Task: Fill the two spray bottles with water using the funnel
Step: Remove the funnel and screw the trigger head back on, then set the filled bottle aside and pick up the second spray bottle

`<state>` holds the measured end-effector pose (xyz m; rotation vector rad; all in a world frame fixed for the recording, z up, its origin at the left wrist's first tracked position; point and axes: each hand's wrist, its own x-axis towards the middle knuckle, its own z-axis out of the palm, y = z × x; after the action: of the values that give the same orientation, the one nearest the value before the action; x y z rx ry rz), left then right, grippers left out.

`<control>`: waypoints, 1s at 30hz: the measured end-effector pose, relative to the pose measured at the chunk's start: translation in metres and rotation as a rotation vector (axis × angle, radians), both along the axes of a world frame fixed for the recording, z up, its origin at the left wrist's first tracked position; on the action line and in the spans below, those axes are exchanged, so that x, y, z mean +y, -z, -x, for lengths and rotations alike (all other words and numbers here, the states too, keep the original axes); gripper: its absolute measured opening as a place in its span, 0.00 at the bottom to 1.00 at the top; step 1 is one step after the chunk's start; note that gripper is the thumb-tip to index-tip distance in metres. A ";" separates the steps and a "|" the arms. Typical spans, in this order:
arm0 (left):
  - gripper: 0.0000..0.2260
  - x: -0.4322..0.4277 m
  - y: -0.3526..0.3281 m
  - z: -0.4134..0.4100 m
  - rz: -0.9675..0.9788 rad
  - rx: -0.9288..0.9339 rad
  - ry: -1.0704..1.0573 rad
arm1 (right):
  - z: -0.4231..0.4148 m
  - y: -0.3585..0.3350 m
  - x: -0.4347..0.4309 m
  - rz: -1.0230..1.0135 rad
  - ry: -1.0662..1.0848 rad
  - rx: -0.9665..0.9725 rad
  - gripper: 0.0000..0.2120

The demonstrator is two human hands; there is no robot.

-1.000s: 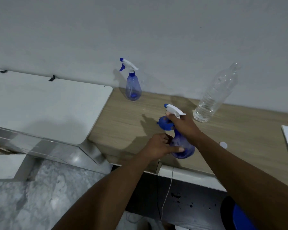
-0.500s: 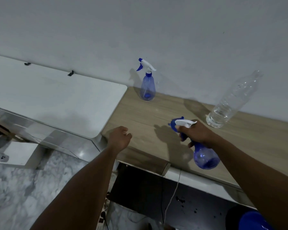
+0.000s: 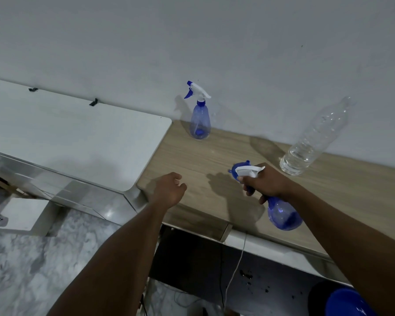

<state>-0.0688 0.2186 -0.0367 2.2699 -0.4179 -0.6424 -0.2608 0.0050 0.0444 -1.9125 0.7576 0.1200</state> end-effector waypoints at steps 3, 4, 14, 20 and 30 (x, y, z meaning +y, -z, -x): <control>0.16 -0.003 -0.004 0.001 0.000 0.004 0.014 | -0.003 0.002 0.001 0.005 0.010 -0.008 0.10; 0.16 -0.004 -0.005 0.001 -0.002 0.000 0.014 | -0.005 0.002 0.002 -0.013 -0.004 -0.021 0.09; 0.18 -0.032 -0.039 -0.003 0.002 -0.103 -0.007 | -0.064 -0.042 -0.037 0.225 -0.002 -0.352 0.08; 0.17 -0.061 -0.057 -0.009 0.025 -0.136 -0.059 | -0.106 -0.054 -0.084 0.439 0.075 -0.447 0.08; 0.19 -0.092 -0.055 -0.018 -0.024 -0.169 -0.075 | -0.141 -0.006 -0.142 0.660 0.053 -0.225 0.07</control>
<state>-0.0512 0.1267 0.0184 2.3594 -0.4055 -0.4211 -0.1199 -0.1374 0.0505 -2.4660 0.7478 -0.4218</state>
